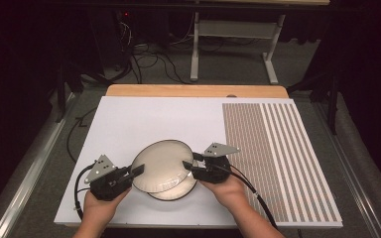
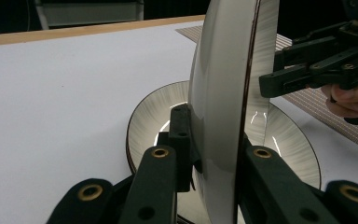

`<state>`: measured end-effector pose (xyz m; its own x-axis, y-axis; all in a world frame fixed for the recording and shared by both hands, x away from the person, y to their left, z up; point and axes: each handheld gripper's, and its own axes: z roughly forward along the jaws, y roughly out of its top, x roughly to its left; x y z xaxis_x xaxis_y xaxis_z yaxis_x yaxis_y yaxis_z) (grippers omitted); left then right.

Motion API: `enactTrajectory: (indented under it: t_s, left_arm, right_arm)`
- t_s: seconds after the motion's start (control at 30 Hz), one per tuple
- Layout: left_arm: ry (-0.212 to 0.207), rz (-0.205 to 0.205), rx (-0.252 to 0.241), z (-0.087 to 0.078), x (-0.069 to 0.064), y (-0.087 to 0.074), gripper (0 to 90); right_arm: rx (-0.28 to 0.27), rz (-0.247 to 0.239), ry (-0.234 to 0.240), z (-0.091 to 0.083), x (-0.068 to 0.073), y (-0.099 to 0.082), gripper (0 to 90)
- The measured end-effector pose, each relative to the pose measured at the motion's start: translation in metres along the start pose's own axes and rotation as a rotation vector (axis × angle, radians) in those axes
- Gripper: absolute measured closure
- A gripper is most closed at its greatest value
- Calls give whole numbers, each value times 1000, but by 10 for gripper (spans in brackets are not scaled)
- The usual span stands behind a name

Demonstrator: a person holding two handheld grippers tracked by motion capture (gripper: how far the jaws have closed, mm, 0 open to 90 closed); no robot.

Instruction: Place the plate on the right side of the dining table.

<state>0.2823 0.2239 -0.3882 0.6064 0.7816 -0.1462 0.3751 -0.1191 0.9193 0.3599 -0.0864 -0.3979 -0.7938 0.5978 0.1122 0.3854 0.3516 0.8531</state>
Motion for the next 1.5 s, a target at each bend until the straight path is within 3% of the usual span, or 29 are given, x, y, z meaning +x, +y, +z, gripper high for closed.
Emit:
enactTrajectory:
  t_s: [0.37, 0.53, 0.73, 0.87, 1.17, 1.5]
  left_arm:
    - [-10, -37, -6, 1, 2, -1, 803]
    - [-16, -68, -8, 2, 4, -2, 805]
    - [-26, -74, -4, 2, 2, -2, 806]
    - [-34, -85, -27, 2, 0, 0, 805]
    - [-57, -54, -61, 6, -16, 16, 799]
    - [-116, -22, -36, 36, -44, 41, 802]
  right_arm:
    - [7, 42, 37, 7, -3, -3, 783]
    - [12, 82, 60, 8, -6, -2, 808]
    - [10, 101, 71, 3, -8, 0, 825]
    - [-13, 100, 66, -6, -8, 3, 833]
    - [-51, 68, 40, -36, -8, 10, 843]
    - [-80, 63, -28, -81, -27, 6, 843]
